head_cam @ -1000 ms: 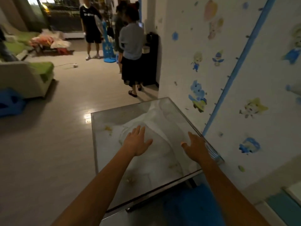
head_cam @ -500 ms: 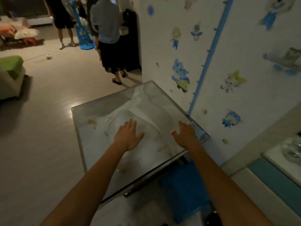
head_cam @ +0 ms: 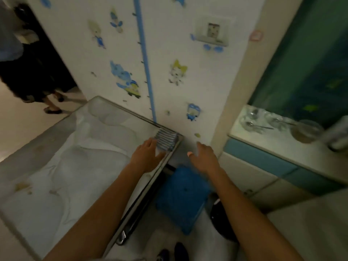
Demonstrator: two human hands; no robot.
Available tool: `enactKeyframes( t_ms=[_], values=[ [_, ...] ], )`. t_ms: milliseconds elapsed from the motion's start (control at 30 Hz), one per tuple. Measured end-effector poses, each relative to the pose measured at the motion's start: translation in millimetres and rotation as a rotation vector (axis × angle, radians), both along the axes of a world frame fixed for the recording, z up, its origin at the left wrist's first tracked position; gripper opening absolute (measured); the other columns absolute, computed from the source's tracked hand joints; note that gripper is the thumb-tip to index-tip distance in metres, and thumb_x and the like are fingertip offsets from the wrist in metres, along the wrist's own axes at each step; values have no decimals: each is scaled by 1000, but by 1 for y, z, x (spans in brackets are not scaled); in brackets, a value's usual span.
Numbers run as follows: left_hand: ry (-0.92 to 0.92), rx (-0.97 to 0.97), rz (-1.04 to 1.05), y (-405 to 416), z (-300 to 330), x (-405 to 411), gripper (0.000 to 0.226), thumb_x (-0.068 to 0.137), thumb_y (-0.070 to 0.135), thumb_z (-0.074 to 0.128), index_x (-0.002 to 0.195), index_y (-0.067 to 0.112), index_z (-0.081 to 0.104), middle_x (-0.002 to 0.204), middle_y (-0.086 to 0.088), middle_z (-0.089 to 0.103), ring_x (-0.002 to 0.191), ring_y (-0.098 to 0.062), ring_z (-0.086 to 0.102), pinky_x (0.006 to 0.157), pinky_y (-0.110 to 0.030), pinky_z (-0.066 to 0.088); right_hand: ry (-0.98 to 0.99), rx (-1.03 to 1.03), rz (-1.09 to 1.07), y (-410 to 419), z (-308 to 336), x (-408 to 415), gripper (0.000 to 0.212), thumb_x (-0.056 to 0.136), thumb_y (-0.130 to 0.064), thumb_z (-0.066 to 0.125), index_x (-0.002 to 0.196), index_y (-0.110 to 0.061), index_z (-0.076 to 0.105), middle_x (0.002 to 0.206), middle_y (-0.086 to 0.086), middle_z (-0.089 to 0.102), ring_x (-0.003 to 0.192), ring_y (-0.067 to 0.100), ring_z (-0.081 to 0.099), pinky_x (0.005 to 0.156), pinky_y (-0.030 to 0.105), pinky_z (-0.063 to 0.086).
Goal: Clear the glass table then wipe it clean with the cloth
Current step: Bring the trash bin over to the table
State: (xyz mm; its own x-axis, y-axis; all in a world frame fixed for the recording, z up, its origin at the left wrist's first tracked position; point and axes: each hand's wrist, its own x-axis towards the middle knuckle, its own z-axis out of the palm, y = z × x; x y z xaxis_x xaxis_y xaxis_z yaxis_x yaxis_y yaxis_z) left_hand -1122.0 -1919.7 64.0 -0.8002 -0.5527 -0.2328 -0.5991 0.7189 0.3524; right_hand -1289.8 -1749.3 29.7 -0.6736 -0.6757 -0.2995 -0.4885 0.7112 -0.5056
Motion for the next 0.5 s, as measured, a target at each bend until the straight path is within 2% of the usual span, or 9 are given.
enactKeyframes(
  t_ms=[100,167,267,333,400,500],
  values=[
    [-30,55,-140,27,-10,-40,70,98,53,44,150,8,29,158,-13,27,141,-31,34,113,-40,31,18,54,-141,47,-4,-4,66,96,-49,44,146,-9,30,147,17,40,132,36,35,107,44,36],
    [-79,70,-225,50,-18,-63,71,98,55,43,151,11,29,158,-12,29,141,-31,35,114,-43,31,12,90,-229,78,-12,-6,64,96,-47,45,146,-8,31,147,18,40,133,37,34,108,44,34],
    [-110,126,-380,86,-32,-88,69,99,55,40,154,14,27,161,-8,26,144,-29,31,117,-41,27,-24,137,-356,123,-29,-4,70,96,-49,44,151,-11,23,153,15,33,138,35,29,113,43,29],
    [-122,154,-480,109,-43,-103,68,99,55,40,152,14,29,159,-9,28,143,-30,32,115,-42,30,-56,152,-440,151,-42,1,70,96,-49,44,151,-12,22,154,15,31,139,35,28,114,43,28],
    [-132,171,-561,135,-59,-114,66,99,55,40,150,12,33,156,-11,34,138,-31,39,111,-43,36,-88,169,-523,179,-59,9,68,96,-49,46,150,-11,26,153,18,32,139,36,30,113,42,30],
    [-187,201,-624,173,-85,-123,64,99,52,43,147,11,37,152,-13,40,132,-33,46,107,-43,41,-115,204,-595,217,-87,19,58,95,-49,47,138,-11,42,141,19,46,128,36,40,104,41,40]
  ],
)
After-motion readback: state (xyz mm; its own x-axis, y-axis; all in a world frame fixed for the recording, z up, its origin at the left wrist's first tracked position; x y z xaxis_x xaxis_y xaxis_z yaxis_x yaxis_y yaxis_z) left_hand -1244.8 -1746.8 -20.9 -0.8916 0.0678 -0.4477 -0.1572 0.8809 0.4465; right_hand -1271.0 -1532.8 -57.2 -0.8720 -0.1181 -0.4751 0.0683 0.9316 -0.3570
